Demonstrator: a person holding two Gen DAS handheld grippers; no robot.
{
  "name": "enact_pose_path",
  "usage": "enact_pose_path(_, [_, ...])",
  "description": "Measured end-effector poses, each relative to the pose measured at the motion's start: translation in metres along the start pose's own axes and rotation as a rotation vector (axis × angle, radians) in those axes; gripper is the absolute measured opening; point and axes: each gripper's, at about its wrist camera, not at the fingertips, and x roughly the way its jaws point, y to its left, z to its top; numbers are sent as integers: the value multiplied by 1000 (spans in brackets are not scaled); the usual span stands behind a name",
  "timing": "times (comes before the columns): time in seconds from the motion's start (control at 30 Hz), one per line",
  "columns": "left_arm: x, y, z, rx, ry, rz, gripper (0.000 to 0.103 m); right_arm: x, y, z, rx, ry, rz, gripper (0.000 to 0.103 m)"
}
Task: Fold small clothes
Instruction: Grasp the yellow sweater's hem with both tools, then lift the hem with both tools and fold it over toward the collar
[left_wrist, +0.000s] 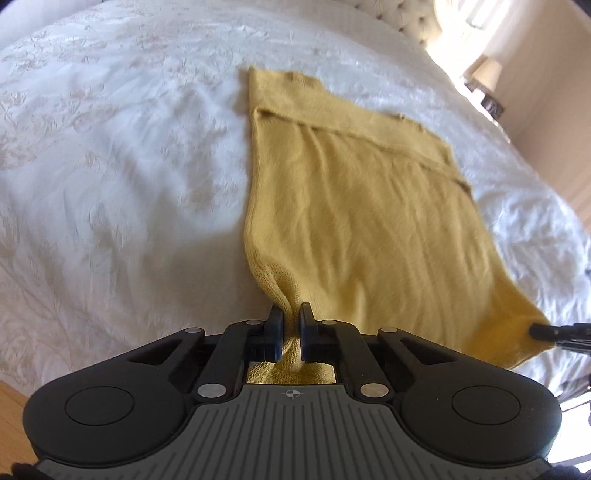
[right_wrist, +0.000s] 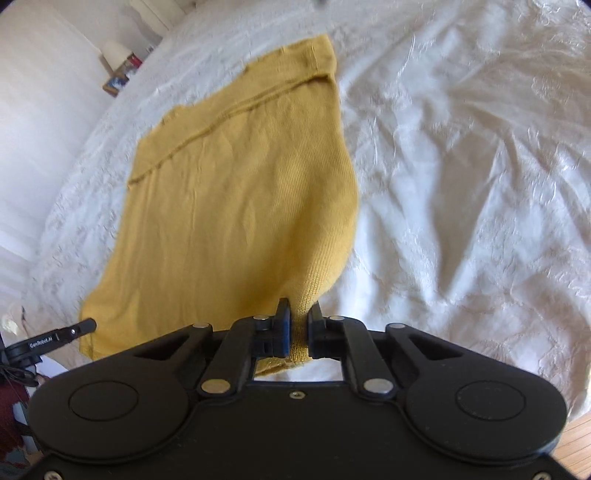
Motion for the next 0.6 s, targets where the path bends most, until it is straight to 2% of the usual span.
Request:
enact_pose_path(0.23, [-13,-19,46,-51,-106,-15,8,-1,13,45,21,-71,74,15])
enact_pose_path(0.6, [4,-32,119,-124,-239,45,8,23,20,139,-17,-173,178,15])
